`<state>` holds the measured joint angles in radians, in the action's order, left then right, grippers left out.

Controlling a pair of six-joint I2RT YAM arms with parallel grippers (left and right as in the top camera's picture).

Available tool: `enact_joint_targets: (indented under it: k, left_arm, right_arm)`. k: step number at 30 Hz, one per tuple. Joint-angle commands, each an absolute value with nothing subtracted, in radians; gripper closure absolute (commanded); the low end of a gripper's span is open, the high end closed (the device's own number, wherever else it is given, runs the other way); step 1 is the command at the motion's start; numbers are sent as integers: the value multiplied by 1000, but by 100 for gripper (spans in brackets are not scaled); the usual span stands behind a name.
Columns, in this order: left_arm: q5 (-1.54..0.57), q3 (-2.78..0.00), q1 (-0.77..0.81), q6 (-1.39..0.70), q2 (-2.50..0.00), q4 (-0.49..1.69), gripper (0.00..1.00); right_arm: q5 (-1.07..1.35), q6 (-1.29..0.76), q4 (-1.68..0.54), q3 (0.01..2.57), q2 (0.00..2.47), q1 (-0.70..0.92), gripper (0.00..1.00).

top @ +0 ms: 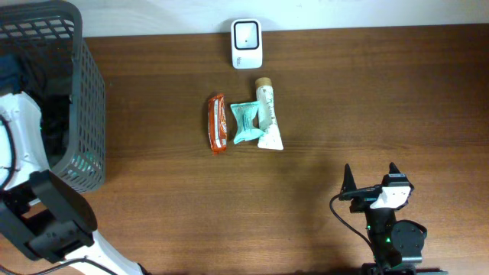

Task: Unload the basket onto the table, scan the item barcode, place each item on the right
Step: 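Reach into the basket and grasp the Kleenex tissue pack, then place the Kleenex pack on the table left of the red bag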

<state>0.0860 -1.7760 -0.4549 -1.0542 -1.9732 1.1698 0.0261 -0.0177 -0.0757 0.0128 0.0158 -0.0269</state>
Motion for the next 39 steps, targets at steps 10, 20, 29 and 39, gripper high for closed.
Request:
enact_joint_targets:
  k: [10,20,29,39]
  left_arm:
    - [139,-1554,-455,-1084,-1997,1003,16]
    - [146,-1534,-456,-1083,-2107,1007,69]
    - [146,-1989,-486,-993,-2009,1292,100]
    - [86,-2477,-432,-791,-1636,1316,100]
  right_arm:
    - [22,-15,-79,6,9,-20,1]
    - [22,-15,-79,6,9,-20,1]
    - [22,-15,-79,6,9,-20,1]
    - [22,-15,-79,6,9,-20,1]
